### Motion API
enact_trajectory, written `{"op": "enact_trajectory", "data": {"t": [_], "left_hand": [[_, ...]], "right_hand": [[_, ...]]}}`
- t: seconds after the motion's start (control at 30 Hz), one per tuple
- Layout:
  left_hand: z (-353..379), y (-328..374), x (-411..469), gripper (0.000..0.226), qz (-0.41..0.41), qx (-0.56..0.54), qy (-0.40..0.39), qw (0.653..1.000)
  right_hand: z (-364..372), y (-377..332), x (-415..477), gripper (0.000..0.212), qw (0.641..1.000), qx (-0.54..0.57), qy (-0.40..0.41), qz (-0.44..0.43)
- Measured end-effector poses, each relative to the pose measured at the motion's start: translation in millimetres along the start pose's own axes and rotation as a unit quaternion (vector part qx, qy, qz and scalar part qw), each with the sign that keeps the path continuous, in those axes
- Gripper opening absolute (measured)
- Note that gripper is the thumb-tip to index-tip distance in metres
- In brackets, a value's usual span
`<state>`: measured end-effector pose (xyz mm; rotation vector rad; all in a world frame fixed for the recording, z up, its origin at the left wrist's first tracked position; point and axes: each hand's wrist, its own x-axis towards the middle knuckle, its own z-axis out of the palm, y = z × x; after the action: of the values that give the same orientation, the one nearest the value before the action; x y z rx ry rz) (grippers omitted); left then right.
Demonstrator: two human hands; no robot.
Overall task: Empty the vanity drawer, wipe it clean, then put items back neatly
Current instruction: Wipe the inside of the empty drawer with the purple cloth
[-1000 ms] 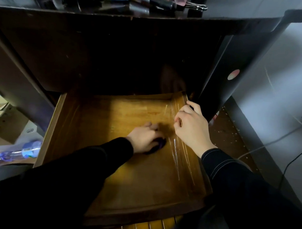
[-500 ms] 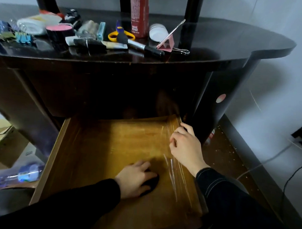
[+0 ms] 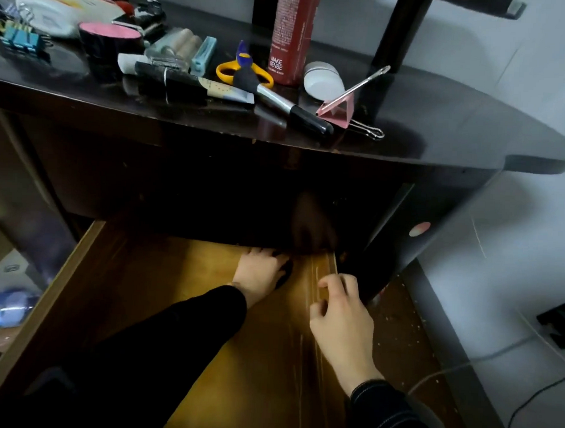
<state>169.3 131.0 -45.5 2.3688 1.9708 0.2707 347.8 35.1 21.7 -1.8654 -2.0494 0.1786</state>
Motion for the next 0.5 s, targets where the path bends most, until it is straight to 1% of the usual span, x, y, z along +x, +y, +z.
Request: {"op": "enact_trajectory", "data": {"t": [0.1,0.17,0.23,0.3,0.37,0.5], "left_hand": [[6.5,9.9,15.7,0.036,-0.01,-0.001,0.018,1.0],[6.8,13.9,16.6,0.036,-0.023,0.002,0.012,1.0],[1.9,14.8,8.4,0.039,-0.014,0.002,0.0,1.0],[-5.2,15.8,-12.4,0.042,0.02,-0.006,-0.013,1.0],[-8.0,17.0,-44.7,0.044,0.073,-0.014,-0.032,0.997],[-13.0,9.1,-107.0,0.045,0.181,-0.027,-0.087,0.979]], "right_hand": [[-2.9,-0.9,2.5,0.028,1.0,-0.004,-0.002,-0.003],[-5.7,-1.7,3.2,0.028,1.0,-0.008,-0.008,0.0],[-7.0,-2.5,2.3,0.028,1.0,-0.009,-0.014,-0.001],[-7.7,-2.4,2.0,0.027,1.0,-0.006,-0.015,0.0],[-8.4,-2.6,1.1,0.027,1.0,-0.003,-0.013,0.001],[-8.8,-3.5,-0.8,0.028,1.0,-0.002,-0.016,-0.002]]}}
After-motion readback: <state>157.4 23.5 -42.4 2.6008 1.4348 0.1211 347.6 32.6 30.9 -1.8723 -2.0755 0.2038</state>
